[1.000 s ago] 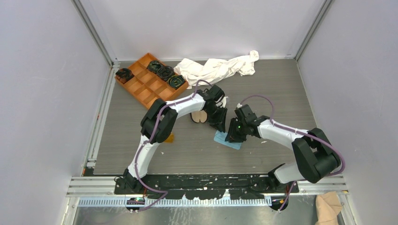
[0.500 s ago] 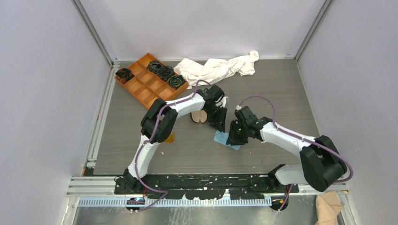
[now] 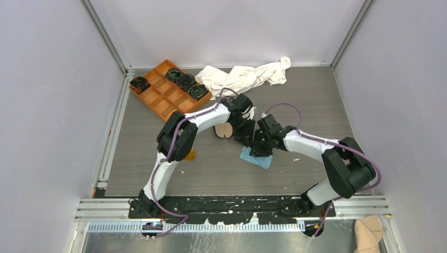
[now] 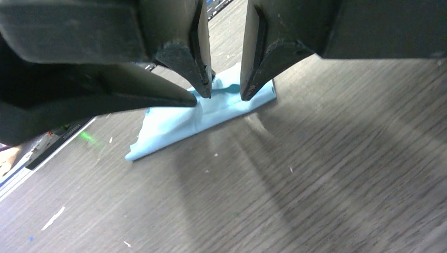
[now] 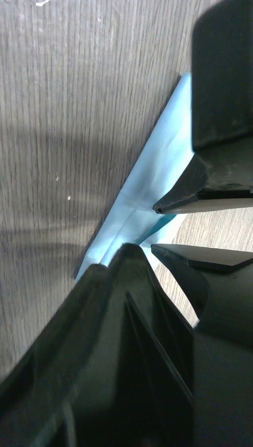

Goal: Organize the sunglasses
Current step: Fold the glasses cleaning cloth at the center of the board.

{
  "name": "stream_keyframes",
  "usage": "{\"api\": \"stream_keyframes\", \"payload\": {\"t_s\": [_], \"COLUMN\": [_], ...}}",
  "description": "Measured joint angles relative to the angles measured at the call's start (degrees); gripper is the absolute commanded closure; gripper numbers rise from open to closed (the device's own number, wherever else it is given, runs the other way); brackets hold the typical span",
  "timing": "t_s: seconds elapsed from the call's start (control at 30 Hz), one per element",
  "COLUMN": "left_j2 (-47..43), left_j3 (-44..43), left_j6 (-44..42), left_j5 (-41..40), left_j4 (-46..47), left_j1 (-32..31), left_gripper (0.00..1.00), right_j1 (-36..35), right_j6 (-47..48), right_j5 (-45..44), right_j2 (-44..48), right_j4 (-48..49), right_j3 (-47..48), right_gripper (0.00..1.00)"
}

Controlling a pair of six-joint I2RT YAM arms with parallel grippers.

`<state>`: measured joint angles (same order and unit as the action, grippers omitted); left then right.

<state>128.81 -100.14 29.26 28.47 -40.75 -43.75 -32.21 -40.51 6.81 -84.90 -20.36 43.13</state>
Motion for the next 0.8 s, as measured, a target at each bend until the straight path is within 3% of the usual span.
{"api": "stream_keyframes", "payload": {"t_s": [0.8], "left_j2": [-11.52], "left_j3": [1.09], "left_j6": [0.24], "left_j5": [-3.74], "left_j4": [-2.16], "left_j1": [6.40], "left_gripper": [0.72], "right_j1": [-6.99], "right_j6": [-0.20], "right_j5": [2.71], "right_j2": [-3.67], "right_j4": [3.19], "right_j3": [1.75], "right_gripper": [0.66]}}
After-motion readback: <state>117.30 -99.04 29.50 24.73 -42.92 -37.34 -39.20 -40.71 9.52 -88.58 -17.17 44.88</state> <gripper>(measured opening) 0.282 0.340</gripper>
